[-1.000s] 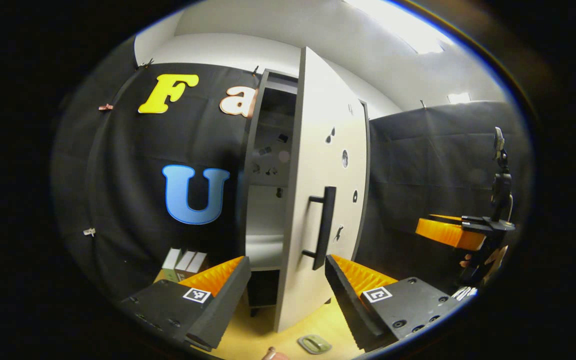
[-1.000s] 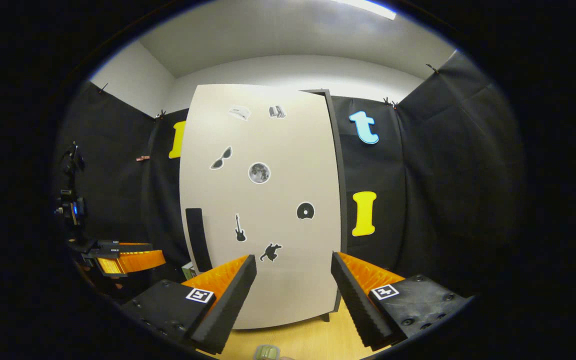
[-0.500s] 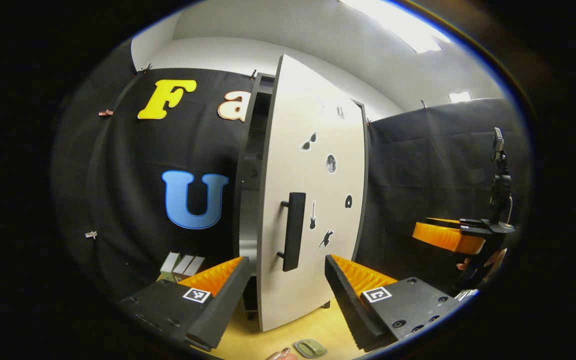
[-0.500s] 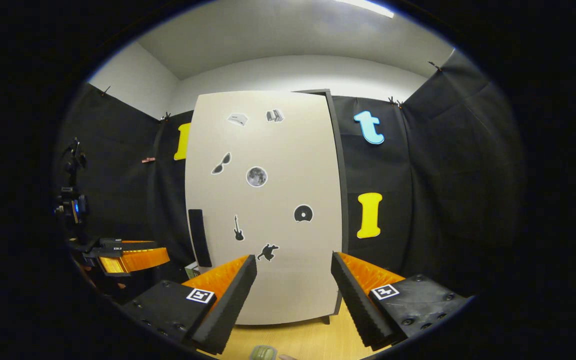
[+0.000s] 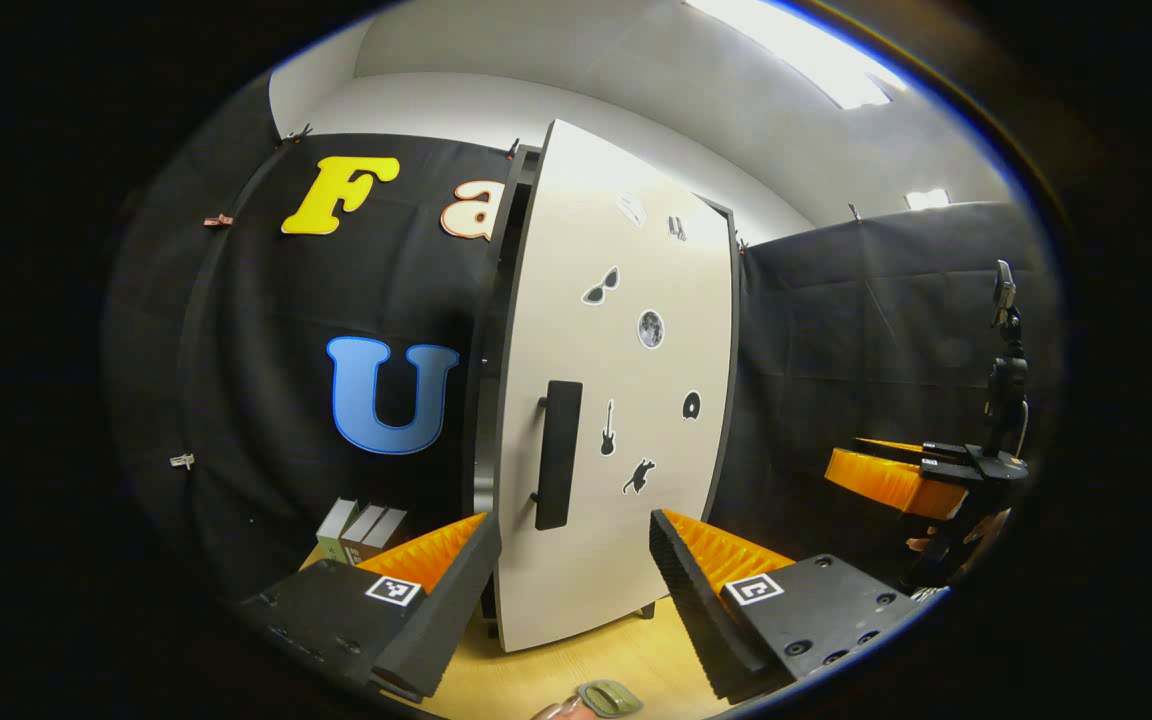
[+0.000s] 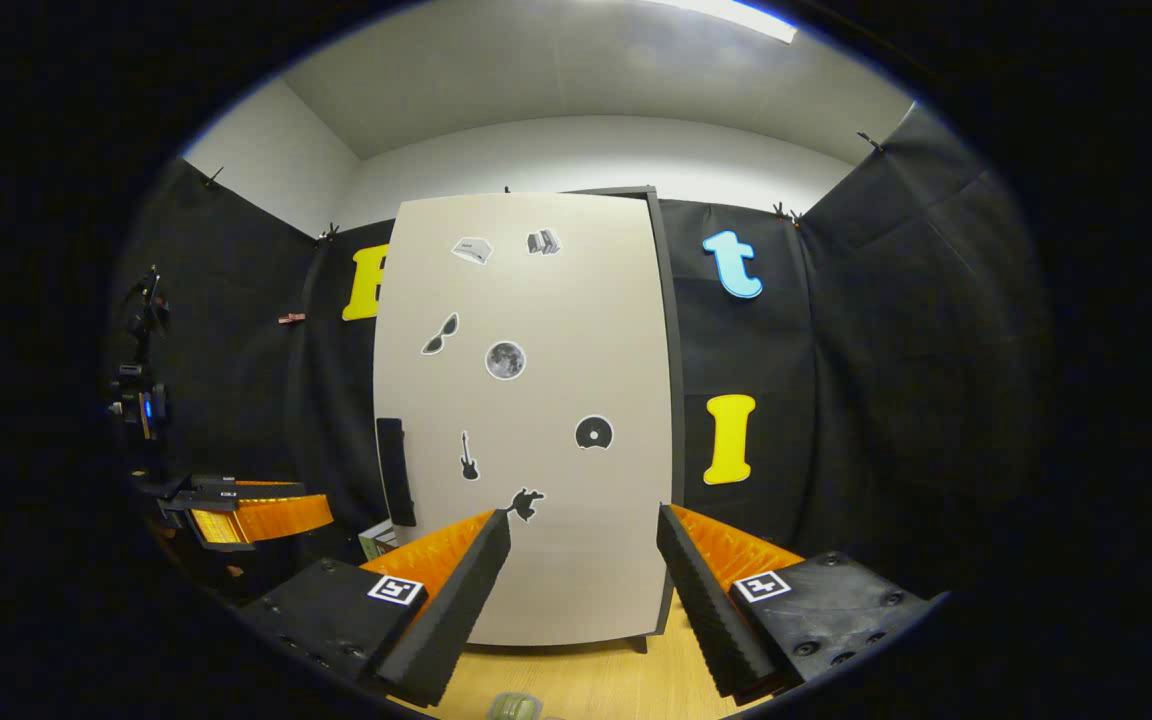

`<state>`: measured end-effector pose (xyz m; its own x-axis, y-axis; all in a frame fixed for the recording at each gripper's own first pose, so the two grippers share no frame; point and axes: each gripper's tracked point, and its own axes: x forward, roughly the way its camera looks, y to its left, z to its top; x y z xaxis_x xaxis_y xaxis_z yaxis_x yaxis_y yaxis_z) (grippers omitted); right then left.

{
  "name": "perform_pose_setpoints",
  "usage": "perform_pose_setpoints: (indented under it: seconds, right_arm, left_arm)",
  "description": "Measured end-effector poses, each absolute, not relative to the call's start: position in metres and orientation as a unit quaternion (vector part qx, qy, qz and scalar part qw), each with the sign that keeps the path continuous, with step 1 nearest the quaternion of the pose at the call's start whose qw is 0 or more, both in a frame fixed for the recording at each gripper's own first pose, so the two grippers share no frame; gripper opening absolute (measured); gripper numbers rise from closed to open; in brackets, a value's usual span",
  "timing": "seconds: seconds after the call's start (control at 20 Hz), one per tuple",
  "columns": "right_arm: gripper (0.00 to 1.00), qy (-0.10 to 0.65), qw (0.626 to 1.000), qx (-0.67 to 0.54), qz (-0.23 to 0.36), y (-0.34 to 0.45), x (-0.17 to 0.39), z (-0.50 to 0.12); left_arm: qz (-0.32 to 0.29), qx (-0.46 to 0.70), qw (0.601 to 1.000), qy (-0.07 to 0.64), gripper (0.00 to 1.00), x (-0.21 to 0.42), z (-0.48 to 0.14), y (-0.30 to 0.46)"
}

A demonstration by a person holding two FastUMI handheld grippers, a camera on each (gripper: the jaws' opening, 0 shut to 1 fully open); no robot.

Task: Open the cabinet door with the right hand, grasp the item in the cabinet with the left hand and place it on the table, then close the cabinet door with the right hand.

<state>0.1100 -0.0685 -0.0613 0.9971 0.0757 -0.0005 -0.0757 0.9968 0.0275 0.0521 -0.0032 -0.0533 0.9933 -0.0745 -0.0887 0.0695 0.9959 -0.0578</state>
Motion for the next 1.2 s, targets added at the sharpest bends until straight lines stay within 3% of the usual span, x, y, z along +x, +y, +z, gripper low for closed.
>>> perform_pose_setpoints:
  seconds: [1.2]
  right_arm:
    - [0.97, 0.004, 0.999, -0.018, 0.041, -0.059, 0.115, -0.063]
  left_arm:
    - [-0.048, -0.026, 0.997, 0.054, 0.95, 0.051, -0.053, -0.005]
